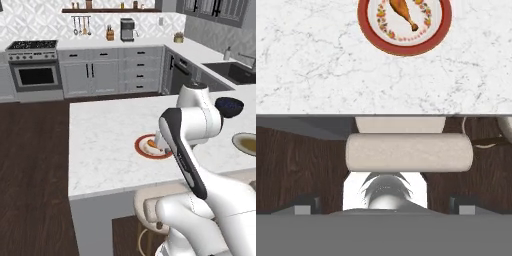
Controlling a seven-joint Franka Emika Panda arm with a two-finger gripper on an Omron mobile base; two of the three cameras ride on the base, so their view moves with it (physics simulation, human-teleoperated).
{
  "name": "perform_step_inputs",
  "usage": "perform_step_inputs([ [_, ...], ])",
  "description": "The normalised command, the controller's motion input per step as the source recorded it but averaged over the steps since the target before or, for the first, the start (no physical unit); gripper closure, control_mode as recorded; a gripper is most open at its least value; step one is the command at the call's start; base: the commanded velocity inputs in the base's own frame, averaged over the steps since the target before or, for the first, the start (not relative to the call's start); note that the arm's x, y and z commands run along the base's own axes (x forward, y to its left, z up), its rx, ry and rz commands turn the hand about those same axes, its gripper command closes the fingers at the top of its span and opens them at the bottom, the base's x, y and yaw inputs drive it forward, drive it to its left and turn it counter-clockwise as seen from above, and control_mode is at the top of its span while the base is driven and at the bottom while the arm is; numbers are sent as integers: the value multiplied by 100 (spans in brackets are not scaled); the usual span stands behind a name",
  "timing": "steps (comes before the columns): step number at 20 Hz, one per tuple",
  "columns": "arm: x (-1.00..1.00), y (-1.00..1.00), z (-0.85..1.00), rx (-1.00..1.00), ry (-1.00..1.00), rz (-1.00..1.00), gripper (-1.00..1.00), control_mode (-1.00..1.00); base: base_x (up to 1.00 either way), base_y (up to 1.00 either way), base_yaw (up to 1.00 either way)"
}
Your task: Pick the chicken drumstick and garlic from their plates and place them in the bowl. Then put the bowl in the fridge.
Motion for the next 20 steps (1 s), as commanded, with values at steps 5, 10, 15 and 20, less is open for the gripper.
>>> perform_step_inputs([
  [5, 0, 0, 0, 0, 0, 0, -100, 100, 66, 0, 3],
  [10, 12, 0, 0, 0, 0, 1, -100, -100, 43, 0, 2],
  [15, 91, -5, 0, 0, 3, 11, -100, -100, 0, 0, 0],
  [20, 100, 0, -3, 0, 11, 11, -100, -100, 0, 0, 0],
])
